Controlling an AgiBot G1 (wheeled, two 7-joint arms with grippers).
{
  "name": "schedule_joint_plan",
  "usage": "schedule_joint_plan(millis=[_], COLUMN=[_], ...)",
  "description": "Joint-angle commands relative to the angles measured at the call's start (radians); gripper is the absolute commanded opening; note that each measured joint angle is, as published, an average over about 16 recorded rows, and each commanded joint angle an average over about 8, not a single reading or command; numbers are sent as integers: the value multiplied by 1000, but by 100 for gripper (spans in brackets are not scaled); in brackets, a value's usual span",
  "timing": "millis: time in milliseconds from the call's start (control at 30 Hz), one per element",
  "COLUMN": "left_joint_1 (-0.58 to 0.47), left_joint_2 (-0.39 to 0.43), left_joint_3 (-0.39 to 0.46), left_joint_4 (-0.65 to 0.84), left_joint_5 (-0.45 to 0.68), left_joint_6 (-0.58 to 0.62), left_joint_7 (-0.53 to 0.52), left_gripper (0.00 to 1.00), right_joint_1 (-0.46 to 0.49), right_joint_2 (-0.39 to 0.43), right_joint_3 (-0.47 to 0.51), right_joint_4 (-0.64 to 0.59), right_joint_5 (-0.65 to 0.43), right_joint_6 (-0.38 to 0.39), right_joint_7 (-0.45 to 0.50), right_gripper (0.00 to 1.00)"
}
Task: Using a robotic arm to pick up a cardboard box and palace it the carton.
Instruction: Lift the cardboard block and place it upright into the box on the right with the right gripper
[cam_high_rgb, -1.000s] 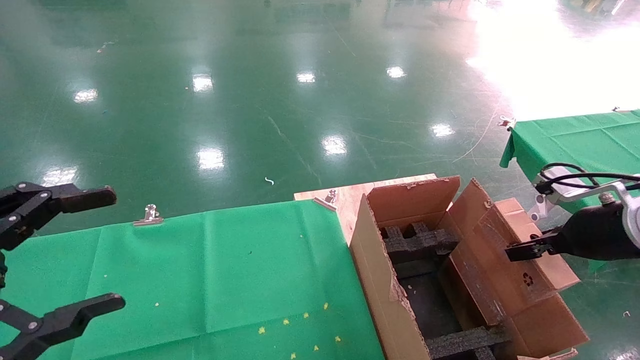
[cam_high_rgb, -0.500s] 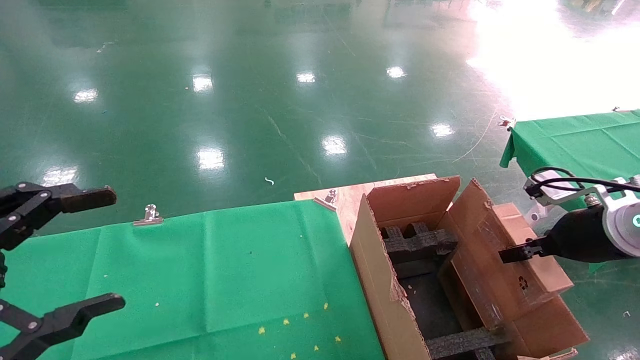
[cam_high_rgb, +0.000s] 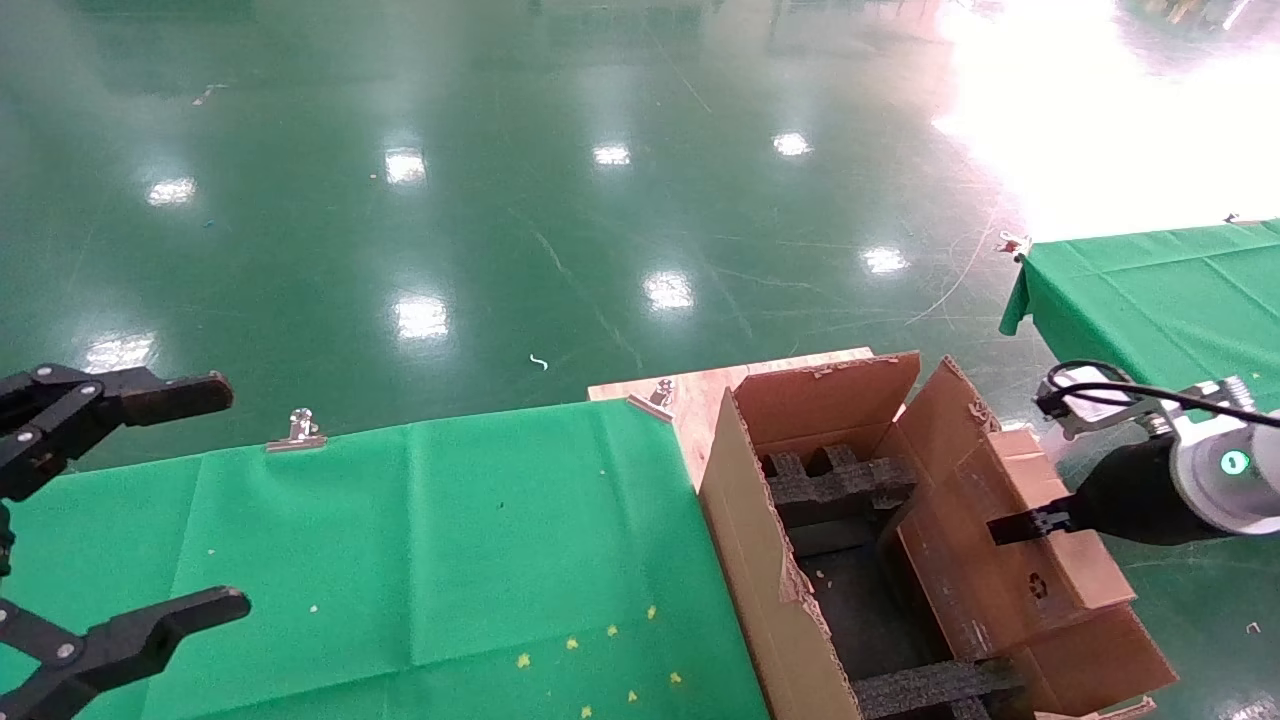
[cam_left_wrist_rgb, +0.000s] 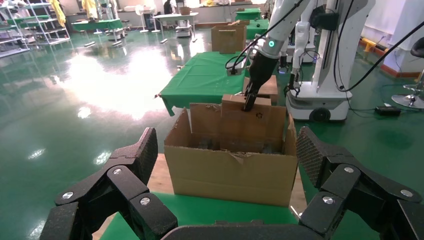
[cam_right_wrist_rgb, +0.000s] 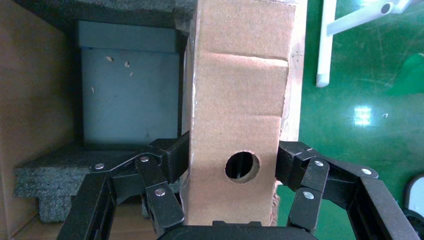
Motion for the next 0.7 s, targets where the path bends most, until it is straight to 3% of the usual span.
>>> schedule_joint_plan(millis=[33,400,700], left_joint_1=[0,0,0], left_joint_2=[0,0,0], left_joint_3=[0,0,0], left_joint_4=[0,0,0], left_joint_5=[0,0,0], left_joint_6=[0,0,0], left_joint_7=[0,0,0], left_gripper=[100,100,100], right_joint_1=[-17,-121,-211], right_joint_2=[-7,-80,-145], right_joint_3=[-5,-22,-22], right_joint_4=[-1,-55,-138], right_joint_5=[-2,-15,20], right_joint_6=[16,117,192], right_joint_7=[10,62,46], right_gripper=[0,0,0])
